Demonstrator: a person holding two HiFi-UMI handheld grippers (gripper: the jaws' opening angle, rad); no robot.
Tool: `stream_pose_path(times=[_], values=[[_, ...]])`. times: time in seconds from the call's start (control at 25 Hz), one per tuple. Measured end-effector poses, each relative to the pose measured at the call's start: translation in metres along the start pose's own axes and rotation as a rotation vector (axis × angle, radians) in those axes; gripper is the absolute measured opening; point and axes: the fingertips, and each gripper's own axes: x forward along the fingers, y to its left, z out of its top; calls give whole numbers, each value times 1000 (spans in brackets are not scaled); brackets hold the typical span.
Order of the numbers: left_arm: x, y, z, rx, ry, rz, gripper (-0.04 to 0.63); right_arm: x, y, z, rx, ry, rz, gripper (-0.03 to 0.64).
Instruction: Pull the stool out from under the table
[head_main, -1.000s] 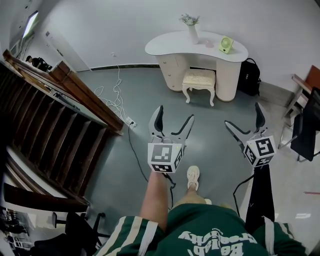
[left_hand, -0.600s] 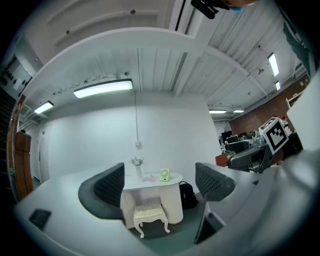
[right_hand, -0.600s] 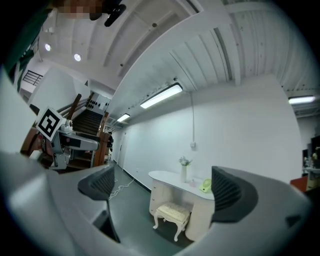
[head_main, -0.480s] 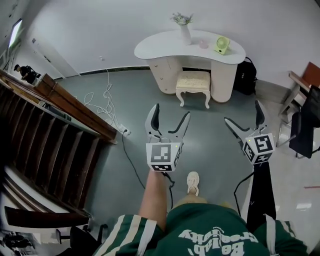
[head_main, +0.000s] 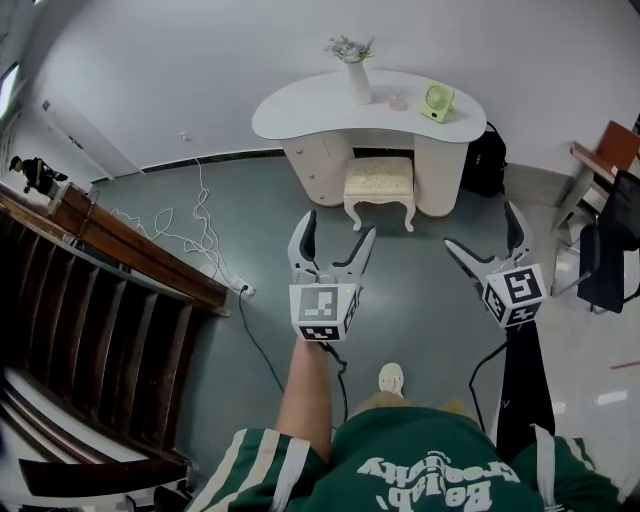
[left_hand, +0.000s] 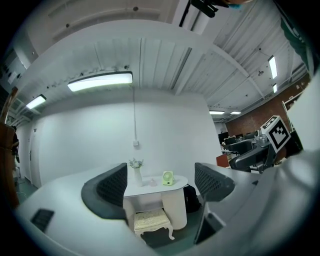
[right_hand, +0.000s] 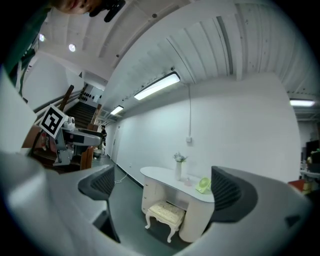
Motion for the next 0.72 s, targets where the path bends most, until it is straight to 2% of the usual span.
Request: stream_pose_path(times=[0.32, 0.4, 0.52, 0.72], values=[[53, 29, -7, -21, -15, -58, 425, 47, -9, -3, 9, 13, -31, 598], [56, 35, -8, -17, -27, -55, 423, 53, -7, -6, 12, 21, -32, 598], [57, 46, -9, -9, -35, -33, 378, 61, -4, -6, 13, 29, -28, 598], [56, 62, -9, -53, -40, -26, 376, 69, 4, -2, -1, 25, -27, 598]])
